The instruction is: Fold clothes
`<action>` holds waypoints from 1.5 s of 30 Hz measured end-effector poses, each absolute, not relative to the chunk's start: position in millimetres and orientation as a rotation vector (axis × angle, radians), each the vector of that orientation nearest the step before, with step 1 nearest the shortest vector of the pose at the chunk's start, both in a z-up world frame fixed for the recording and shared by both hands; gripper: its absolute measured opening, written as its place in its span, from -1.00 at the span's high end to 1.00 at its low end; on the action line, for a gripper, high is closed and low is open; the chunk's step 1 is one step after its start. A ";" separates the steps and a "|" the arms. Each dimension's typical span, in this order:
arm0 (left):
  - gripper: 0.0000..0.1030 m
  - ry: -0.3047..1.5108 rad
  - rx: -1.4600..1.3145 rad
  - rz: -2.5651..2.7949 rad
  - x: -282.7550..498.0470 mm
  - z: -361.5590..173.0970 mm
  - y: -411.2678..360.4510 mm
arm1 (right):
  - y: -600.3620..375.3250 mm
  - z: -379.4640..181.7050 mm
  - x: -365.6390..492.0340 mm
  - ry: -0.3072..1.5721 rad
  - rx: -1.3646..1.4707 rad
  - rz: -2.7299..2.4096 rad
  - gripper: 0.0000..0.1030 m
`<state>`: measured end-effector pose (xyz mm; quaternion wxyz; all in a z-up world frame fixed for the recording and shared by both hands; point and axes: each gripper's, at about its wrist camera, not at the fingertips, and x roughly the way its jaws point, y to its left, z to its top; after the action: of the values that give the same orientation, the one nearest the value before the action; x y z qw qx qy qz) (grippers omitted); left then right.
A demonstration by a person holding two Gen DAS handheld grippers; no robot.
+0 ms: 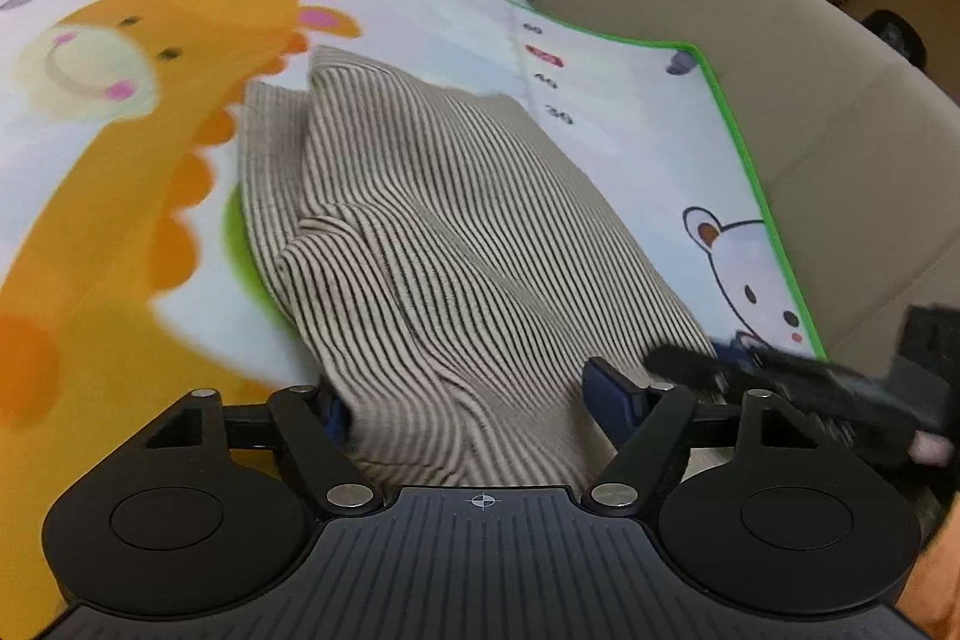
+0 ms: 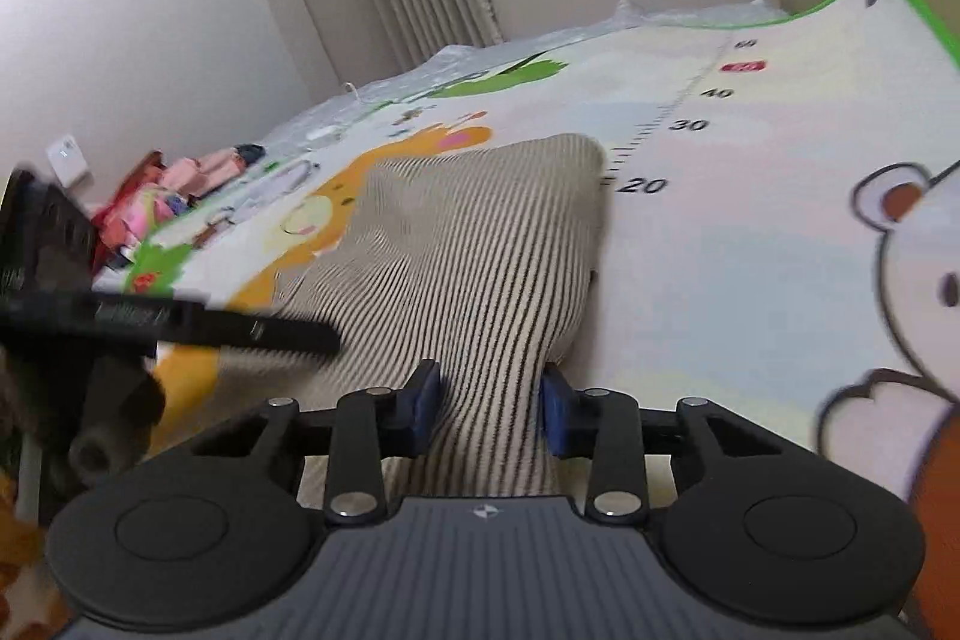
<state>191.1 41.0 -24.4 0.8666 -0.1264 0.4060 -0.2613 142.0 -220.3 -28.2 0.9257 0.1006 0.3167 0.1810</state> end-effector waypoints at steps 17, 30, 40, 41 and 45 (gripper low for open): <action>-0.34 0.758 -0.274 -0.660 148.6 7.4 60.3 | -180.2 -25.3 97.2 0.665 -0.028 0.479 0.09; -0.39 0.827 -0.253 -0.680 141.6 -21.2 49.2 | -155.7 -3.2 66.0 0.583 -0.197 0.611 -0.46; -0.57 0.833 -0.279 -0.677 141.7 -13.2 47.1 | -105.4 -31.9 66.5 0.525 -0.511 0.606 -0.72; -0.59 0.829 -0.279 -0.676 141.5 -11.7 48.8 | -105.6 -31.2 68.1 0.525 -0.502 0.604 -0.61; -0.72 0.791 -0.221 -0.654 138.6 -1.7 56.3 | -117.2 -23.6 79.2 0.553 -0.394 0.601 -0.29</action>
<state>138.6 56.3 -1.7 0.8653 -0.1053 0.3776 -0.3123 79.2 -117.2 -23.6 0.8989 -0.1905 0.2671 0.2903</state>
